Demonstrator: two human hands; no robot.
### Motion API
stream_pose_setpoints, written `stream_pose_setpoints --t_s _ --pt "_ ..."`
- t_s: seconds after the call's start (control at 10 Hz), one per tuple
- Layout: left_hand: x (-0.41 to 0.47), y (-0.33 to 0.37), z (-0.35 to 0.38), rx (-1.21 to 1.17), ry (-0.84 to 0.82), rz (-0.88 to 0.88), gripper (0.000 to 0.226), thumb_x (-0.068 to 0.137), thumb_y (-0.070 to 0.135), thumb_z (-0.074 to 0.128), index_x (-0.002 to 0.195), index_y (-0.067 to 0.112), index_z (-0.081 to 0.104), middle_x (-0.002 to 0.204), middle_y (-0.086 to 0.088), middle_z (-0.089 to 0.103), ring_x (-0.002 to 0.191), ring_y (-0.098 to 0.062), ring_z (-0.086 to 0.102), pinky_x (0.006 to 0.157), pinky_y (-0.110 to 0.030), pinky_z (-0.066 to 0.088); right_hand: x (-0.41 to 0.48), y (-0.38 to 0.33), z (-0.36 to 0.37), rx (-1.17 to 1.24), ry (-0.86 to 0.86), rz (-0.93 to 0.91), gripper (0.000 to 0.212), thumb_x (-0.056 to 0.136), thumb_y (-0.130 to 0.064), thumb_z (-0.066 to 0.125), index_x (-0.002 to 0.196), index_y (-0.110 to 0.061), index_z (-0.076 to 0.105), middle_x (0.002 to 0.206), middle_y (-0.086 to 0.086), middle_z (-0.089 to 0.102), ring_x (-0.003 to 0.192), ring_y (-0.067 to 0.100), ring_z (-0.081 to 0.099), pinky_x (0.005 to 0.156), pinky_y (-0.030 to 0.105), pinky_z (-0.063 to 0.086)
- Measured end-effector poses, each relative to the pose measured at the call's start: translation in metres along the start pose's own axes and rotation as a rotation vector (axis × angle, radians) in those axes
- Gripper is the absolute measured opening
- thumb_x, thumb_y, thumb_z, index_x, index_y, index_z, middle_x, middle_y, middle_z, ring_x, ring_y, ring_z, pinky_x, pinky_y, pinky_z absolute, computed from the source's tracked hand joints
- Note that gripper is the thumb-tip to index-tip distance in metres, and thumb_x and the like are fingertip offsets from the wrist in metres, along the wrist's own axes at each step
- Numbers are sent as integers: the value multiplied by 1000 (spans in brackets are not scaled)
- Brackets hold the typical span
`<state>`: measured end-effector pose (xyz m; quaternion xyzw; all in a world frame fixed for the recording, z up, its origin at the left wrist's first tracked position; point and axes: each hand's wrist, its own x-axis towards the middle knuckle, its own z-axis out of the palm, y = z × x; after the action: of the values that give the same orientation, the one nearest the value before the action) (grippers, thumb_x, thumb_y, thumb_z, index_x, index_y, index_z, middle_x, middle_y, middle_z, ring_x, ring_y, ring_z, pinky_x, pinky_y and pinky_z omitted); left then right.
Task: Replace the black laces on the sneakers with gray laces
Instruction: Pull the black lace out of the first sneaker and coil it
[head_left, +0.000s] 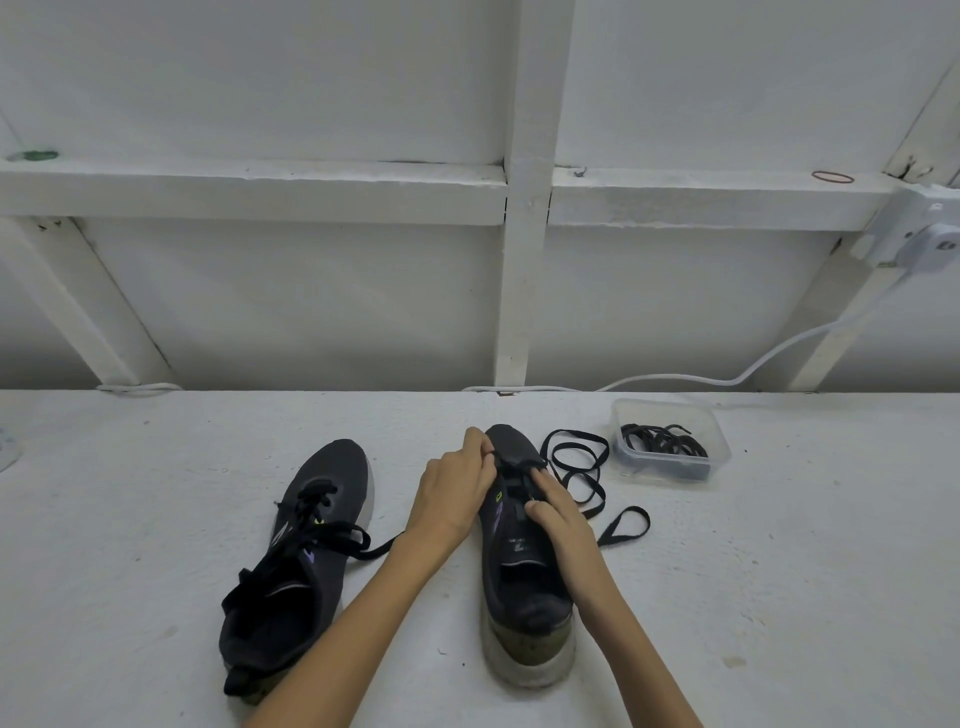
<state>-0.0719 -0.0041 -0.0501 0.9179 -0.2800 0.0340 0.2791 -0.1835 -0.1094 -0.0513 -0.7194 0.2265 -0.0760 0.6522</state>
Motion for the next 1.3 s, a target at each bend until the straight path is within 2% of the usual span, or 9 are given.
stream_pose_setpoints --t_s 0.3,0.5,0.6,0.7,0.8,0.9,1.1,1.2,1.3 --pt "-10 -9 -3 -409 -27 -163 19 86 38 68 86 19 65 85 8 68 83 -7 63 75 -22 50 3 6 -2 4 4 -9 52 91 -25 57 142 -22 48 151 -5 41 140 8 35 119 36 25" --pt "-10 -10 0 -332 -48 -53 11 91 25 60 84 17 63 89 4 63 85 -13 59 76 -31 51 1 4 -3 2 3 5 60 84 -33 58 142 -21 48 151 -6 41 140 8 35 120 38 25" --pt "4 -9 -13 -335 81 -94 10 92 21 56 83 18 59 90 5 61 84 -10 58 72 -20 45 2 3 -4 1 -6 10 62 82 -35 57 142 -22 48 151 -7 42 139 8 36 119 38 26" --pt "12 -14 -15 -361 79 -146 12 93 24 55 83 20 58 90 6 63 84 -9 59 72 -16 45 2 5 -4 -1 -5 1 52 90 -27 58 141 -23 49 150 -7 42 138 9 37 118 37 27" --pt "4 -17 -9 -476 -16 -211 19 91 38 60 88 20 63 88 7 66 85 -11 62 77 -32 55 3 5 -2 -6 2 4 53 88 -29 59 140 -22 50 149 -7 44 136 8 39 117 36 29" --pt "-7 -14 0 -519 -68 -206 22 86 35 70 90 14 67 85 4 68 79 -9 60 74 -20 49 3 6 -3 -4 6 -8 41 95 -14 56 135 -25 52 145 -8 46 133 7 41 113 29 31" --pt "13 -18 -19 -544 48 -233 4 88 15 67 87 11 67 72 5 62 65 -12 57 66 -22 50 0 3 -3 -11 -2 14 58 82 -35 58 139 -23 50 148 -10 44 135 7 39 114 29 30" --pt "20 -18 -34 -626 168 -324 9 91 17 65 87 8 65 70 2 61 58 -14 56 59 -16 45 1 4 -3 3 4 14 49 93 -21 57 141 -21 49 147 -10 44 135 8 39 114 29 29" --pt "8 -16 -24 -684 35 -389 25 90 33 66 86 9 66 76 -2 65 62 -15 59 66 -28 50 1 4 -3 11 14 2 43 94 -15 55 136 -24 52 142 -10 47 132 7 42 110 26 31"
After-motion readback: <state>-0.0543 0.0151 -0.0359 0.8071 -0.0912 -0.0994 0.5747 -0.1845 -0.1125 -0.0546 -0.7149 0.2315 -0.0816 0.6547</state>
